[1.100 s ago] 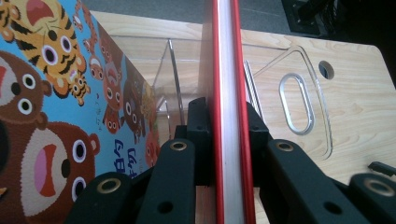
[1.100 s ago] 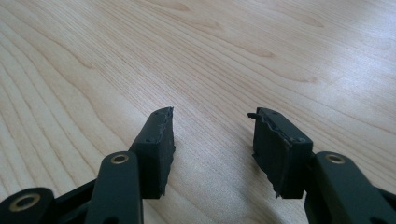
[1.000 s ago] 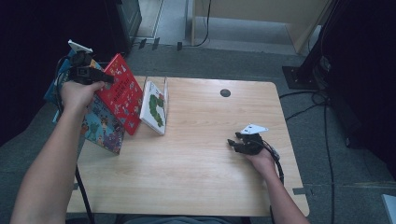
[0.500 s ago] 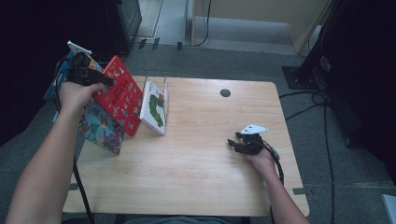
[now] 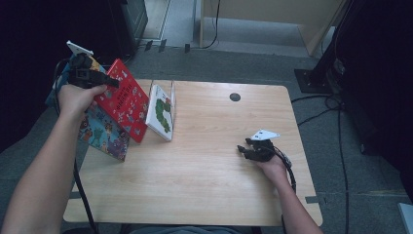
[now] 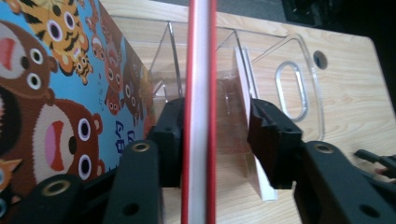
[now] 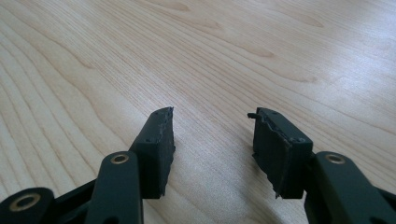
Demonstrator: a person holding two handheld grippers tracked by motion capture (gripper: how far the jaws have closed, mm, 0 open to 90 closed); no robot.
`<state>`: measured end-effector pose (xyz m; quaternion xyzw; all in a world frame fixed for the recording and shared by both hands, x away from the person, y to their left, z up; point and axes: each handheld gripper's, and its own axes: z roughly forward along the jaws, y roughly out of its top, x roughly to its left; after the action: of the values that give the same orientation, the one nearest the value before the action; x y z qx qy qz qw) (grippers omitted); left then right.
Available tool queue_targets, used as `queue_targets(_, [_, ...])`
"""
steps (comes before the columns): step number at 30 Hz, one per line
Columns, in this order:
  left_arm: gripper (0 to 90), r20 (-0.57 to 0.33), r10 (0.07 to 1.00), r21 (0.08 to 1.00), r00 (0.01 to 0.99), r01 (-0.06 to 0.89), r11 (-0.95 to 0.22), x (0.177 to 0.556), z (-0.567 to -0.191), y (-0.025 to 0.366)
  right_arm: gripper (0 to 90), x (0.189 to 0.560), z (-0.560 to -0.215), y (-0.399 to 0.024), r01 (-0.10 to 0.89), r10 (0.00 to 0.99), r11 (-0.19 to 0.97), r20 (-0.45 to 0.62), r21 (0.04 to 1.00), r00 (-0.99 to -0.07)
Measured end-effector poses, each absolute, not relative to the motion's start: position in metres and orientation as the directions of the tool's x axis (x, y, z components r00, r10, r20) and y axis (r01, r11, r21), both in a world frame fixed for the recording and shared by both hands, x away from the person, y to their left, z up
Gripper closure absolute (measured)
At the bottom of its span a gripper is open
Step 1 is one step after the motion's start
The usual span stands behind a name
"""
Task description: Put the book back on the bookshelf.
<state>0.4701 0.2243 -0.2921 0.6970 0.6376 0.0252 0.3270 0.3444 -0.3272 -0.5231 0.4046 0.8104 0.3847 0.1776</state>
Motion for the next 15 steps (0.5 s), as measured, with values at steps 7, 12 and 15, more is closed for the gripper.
queue_targets(7, [50.7, -0.380, 0.906, 0.486, 0.188, 0.874, 0.023, 0.468, -0.285, 0.229, 48.3, 0.344, -0.523, -0.327, 0.518, 0.792, 0.379, 0.021, 0.767, -0.611])
queue_targets(12, [48.8, -0.384, 0.904, 0.487, 0.185, 0.873, 0.028, 0.467, -0.282, 0.230, 48.3, 0.344, -0.523, -0.327, 0.517, 0.792, 0.379, 0.019, 0.768, -0.610])
queue_targets(15, [48.3, -0.377, 0.907, 0.482, 0.189, 0.876, 0.018, 0.466, -0.279, 0.232, 48.3, 0.344, -0.523, -0.327, 0.517, 0.792, 0.379, 0.020, 0.768, -0.610])
